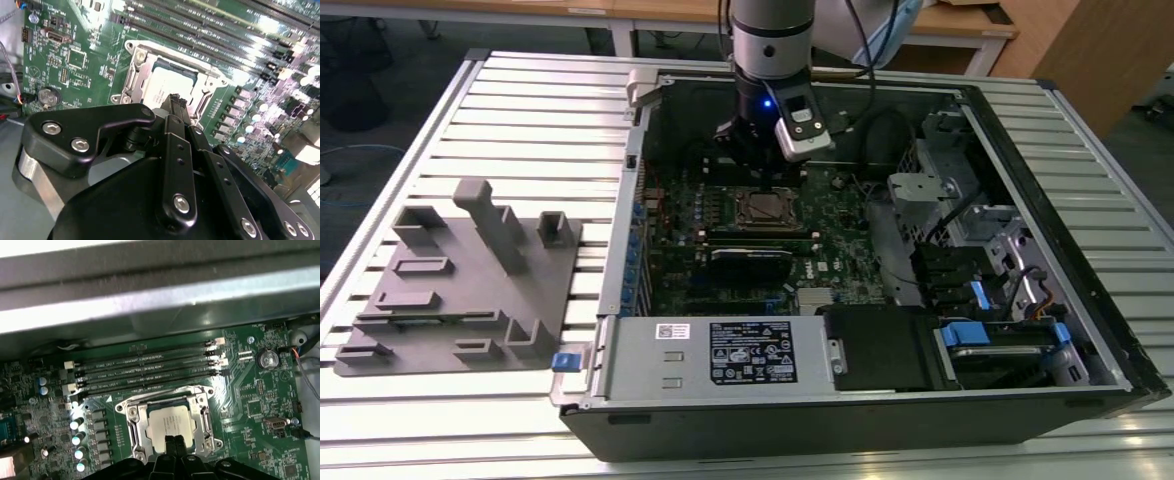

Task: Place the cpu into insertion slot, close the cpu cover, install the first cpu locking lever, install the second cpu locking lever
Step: 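Install the second cpu locking lever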

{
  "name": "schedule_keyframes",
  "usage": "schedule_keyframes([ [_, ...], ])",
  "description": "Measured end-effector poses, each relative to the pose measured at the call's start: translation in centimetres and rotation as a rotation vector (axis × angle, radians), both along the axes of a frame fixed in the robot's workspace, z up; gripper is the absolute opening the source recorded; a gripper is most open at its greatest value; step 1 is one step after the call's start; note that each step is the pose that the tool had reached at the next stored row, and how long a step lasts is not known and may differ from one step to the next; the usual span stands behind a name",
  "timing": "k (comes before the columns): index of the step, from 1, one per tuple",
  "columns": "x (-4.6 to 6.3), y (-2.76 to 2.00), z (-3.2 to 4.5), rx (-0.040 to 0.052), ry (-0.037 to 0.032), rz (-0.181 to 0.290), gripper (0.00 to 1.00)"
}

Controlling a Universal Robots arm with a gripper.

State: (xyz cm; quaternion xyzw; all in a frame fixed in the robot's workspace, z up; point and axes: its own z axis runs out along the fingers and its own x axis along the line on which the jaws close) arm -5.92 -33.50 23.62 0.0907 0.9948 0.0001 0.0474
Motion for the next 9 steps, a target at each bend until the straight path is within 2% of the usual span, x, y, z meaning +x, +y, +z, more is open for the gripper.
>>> schedule_keyframes([
  [9,0.0,-1.45,0.00,0.0001,0.0000,0.000,0.11],
])
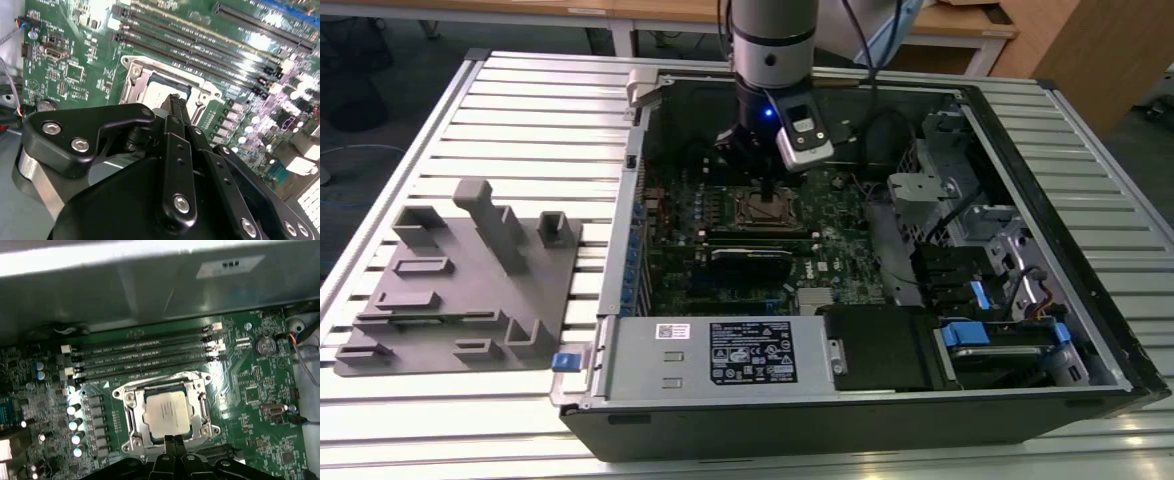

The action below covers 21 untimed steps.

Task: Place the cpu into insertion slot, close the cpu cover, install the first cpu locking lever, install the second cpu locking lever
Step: 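Install the second cpu locking lever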

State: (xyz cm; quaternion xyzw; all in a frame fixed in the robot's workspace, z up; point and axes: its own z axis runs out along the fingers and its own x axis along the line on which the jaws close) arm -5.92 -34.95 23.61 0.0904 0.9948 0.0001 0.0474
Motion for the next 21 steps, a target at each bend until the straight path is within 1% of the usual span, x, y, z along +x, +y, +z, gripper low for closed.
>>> schedule_keyframes([
  [3,0.00,-0.32,0.00,-0.0001,0.0000,0.000,0.11],
  [9,0.00,-0.34,0.01,-0.0001,0.0000,0.000,0.11],
  [16,0.00,-0.34,0.49,-0.0002,0.0001,0.000,0.11],
  [21,0.00,-0.34,0.52,0.0001,0.0000,0.000,0.11],
])
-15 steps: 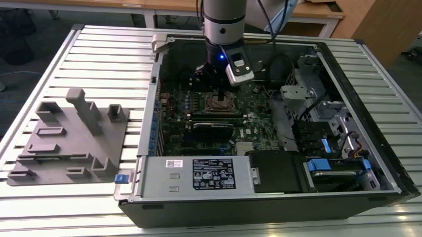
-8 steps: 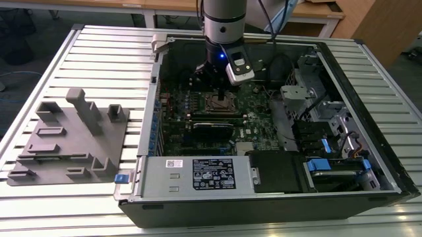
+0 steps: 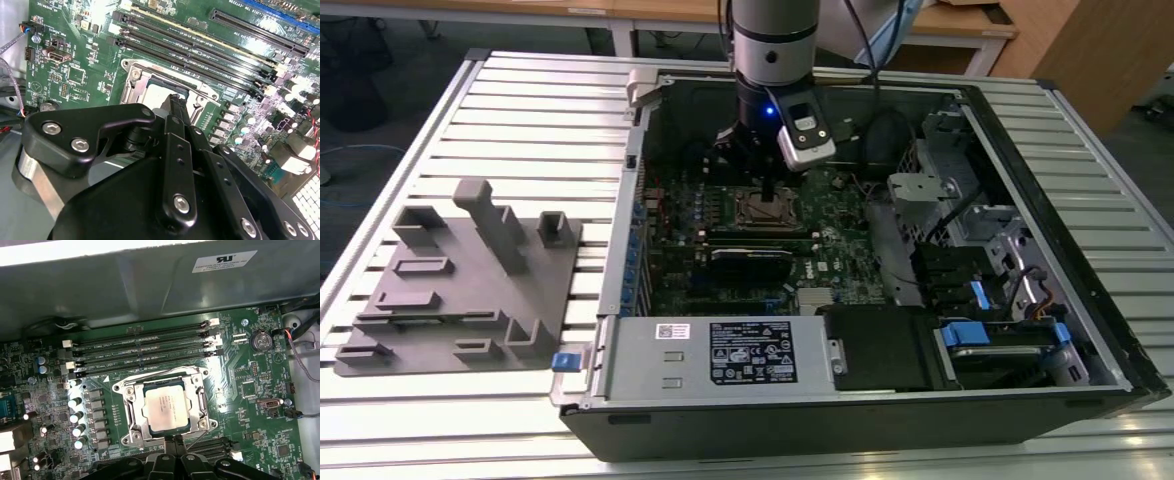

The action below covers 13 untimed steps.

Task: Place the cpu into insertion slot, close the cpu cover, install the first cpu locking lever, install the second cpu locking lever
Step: 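Install the second cpu locking lever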

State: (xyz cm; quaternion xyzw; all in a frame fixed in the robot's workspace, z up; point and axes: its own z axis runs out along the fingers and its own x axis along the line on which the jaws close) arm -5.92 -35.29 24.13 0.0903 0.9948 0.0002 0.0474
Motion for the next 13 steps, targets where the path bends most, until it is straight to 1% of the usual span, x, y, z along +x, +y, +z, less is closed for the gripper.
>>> schedule_keyframes([
  [3,0.00,-0.07,0.02,-0.0004,0.0002,0.000,0.11],
  [8,0.00,-0.48,0.01,-0.0002,0.0001,0.000,0.11],
  [13,-0.02,-0.78,0.01,-0.0011,0.0001,0.000,0.11],
])
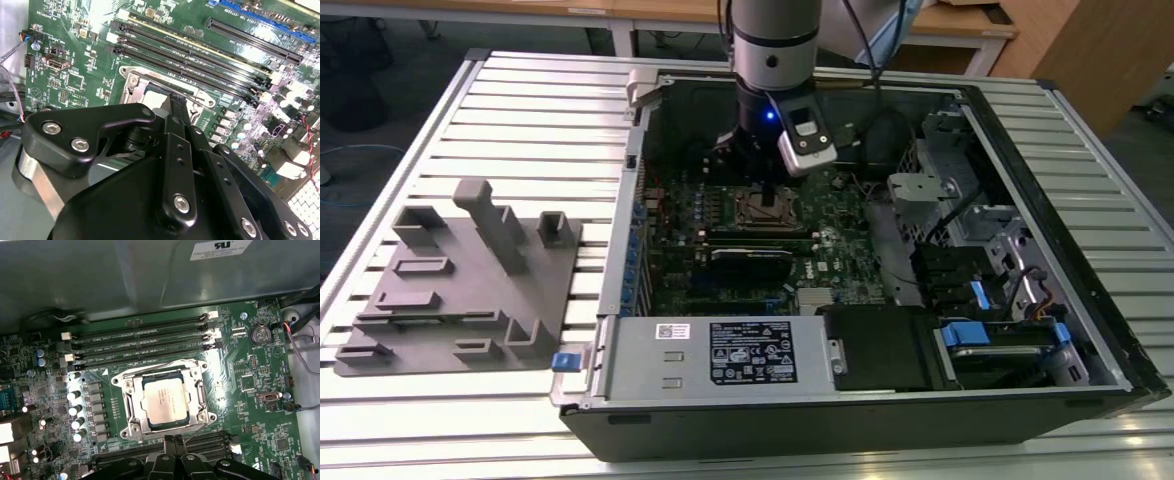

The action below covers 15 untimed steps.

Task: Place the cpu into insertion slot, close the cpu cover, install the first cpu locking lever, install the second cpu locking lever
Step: 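Install the second cpu locking lever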

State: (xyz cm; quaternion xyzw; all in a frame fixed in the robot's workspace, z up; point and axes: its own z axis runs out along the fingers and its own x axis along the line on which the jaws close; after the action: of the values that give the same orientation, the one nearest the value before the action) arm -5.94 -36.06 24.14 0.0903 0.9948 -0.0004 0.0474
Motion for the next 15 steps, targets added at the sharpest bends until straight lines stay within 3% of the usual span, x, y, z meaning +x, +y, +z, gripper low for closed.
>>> schedule_keyframes([
  [8,-0.05,-0.40,-0.02,-0.0085,-0.0001,0.000,0.11],
  [12,-0.22,-0.41,-0.09,-0.0214,-0.0001,0.000,0.11],
  [15,-0.44,-0.42,-0.26,-0.0367,0.0000,0.000,0.11],
])
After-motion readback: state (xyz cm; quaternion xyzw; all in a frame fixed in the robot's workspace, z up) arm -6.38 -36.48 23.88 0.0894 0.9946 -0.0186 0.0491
